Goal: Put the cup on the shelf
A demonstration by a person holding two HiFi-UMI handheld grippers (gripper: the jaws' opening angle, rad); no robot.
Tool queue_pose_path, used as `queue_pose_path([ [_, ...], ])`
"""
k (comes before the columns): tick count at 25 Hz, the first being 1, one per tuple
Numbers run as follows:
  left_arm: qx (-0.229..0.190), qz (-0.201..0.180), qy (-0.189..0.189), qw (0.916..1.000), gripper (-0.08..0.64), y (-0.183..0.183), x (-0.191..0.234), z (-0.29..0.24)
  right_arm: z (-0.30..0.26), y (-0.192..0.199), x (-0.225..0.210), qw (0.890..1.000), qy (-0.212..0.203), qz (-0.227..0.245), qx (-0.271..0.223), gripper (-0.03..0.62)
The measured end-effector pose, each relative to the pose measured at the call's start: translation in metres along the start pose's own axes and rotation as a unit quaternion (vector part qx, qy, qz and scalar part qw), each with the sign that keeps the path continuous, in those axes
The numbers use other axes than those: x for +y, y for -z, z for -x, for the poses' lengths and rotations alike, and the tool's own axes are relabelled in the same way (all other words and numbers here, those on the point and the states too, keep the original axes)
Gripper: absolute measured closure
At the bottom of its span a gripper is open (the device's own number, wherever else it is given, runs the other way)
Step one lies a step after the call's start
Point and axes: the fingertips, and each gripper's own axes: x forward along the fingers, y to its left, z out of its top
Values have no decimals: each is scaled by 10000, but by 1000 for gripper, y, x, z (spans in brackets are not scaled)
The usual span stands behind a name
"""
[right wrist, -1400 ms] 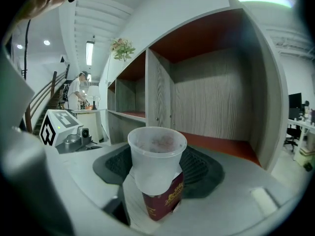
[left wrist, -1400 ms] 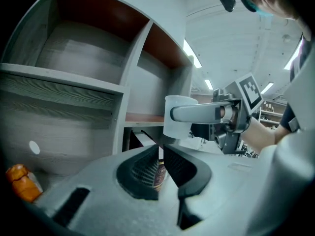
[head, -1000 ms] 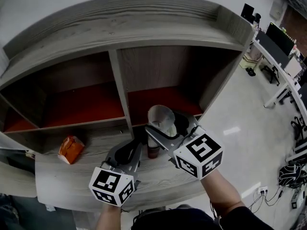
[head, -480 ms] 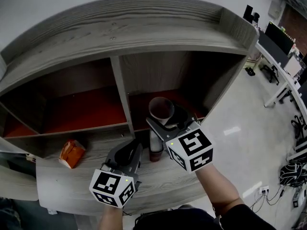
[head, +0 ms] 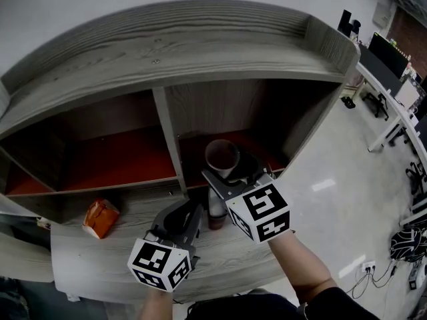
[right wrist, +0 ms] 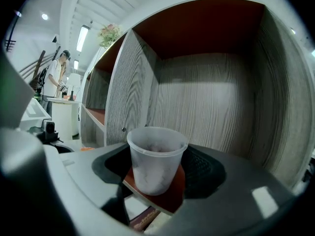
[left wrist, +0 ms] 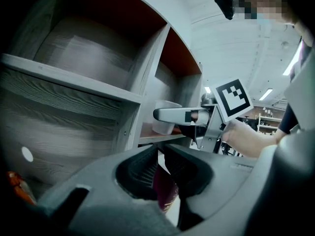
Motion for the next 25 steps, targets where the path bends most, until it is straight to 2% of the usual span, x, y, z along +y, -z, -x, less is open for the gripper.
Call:
queue_pose_path([
  [6,-43,37,-74,10000,522,4,-5,1,20,-5,-3,9990,-3,-251,-365,242],
  [11,-72,36,-166,9998,522,3,-21,-1,50,-2,-13,9980,-33,-395,-495,239],
  [17,-153,-42,-281,9995,522,2,-45,5,85,9,-8,9967,-170,-579,-547,261],
  [25,-216,55,-403,9989,522,9,-77,14,131,33,4,9939,-433,-883,-502,312],
])
